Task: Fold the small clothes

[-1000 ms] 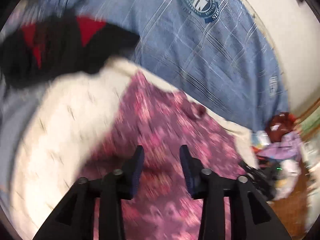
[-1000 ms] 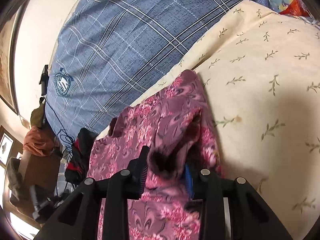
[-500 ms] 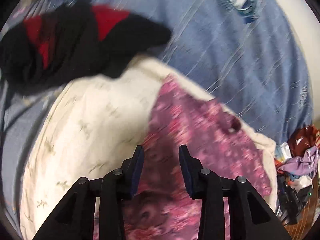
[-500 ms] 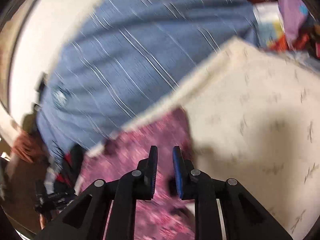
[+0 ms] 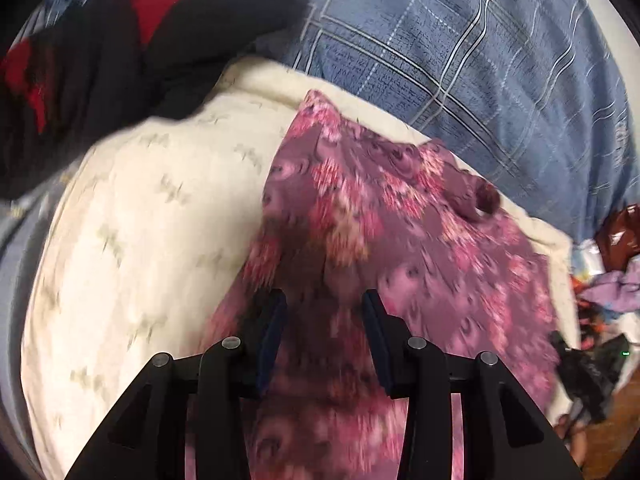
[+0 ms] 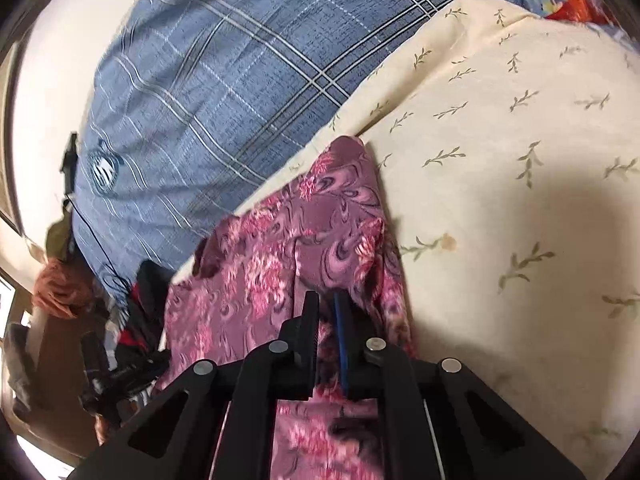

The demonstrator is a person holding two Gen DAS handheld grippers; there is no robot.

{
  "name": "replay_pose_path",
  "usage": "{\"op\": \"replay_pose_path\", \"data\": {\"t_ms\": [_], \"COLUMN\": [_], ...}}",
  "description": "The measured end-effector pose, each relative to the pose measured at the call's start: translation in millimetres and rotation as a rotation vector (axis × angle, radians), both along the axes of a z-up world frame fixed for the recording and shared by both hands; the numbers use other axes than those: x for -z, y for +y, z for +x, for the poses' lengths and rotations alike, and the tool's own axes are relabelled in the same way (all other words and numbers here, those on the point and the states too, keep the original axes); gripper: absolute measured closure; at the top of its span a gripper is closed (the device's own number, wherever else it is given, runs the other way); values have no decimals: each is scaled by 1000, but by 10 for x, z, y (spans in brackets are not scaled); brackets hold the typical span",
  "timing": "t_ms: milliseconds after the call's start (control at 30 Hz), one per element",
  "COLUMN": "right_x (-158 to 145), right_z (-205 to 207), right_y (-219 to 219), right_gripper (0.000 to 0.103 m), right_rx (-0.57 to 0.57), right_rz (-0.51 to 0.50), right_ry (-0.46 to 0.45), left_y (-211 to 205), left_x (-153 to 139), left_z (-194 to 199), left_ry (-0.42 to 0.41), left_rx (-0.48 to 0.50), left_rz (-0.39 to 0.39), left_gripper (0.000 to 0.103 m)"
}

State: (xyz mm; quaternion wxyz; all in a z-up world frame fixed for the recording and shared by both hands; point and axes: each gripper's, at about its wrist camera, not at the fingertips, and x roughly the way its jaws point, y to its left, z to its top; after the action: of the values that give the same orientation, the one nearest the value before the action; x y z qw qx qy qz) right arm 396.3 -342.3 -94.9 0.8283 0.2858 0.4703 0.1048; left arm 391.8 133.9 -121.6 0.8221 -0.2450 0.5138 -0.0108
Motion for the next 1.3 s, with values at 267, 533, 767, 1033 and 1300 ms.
{"op": "replay_pose_path", "data": {"t_ms": [267, 533, 767, 1033, 1300], "right_x": [-307, -387, -104, 44, 163], "right_z": [-840, -1704, -2134, -2533, -2596], "right_y": [-421, -582, -361, 71, 180], "right_gripper": [57, 49, 49, 49, 98], "right_rx": [47, -61, -151, -421, -559], "right_rz": [-169, -151, -85, -161, -257], "right_ry": [25, 35, 99, 190, 223], "left_y": [530, 880, 781, 530, 353], "left_x": [-241, -315, -52, 98, 337], "left_z": [-1022, -2153, -2582, -2855, -2854], "left_ry": [117, 96, 104, 120, 202], "left_rx": [-11, -17, 9, 92, 108], "left_rz": [-109, -96, -119, -129, -104], "left_gripper": [64, 47, 46, 45, 90]}}
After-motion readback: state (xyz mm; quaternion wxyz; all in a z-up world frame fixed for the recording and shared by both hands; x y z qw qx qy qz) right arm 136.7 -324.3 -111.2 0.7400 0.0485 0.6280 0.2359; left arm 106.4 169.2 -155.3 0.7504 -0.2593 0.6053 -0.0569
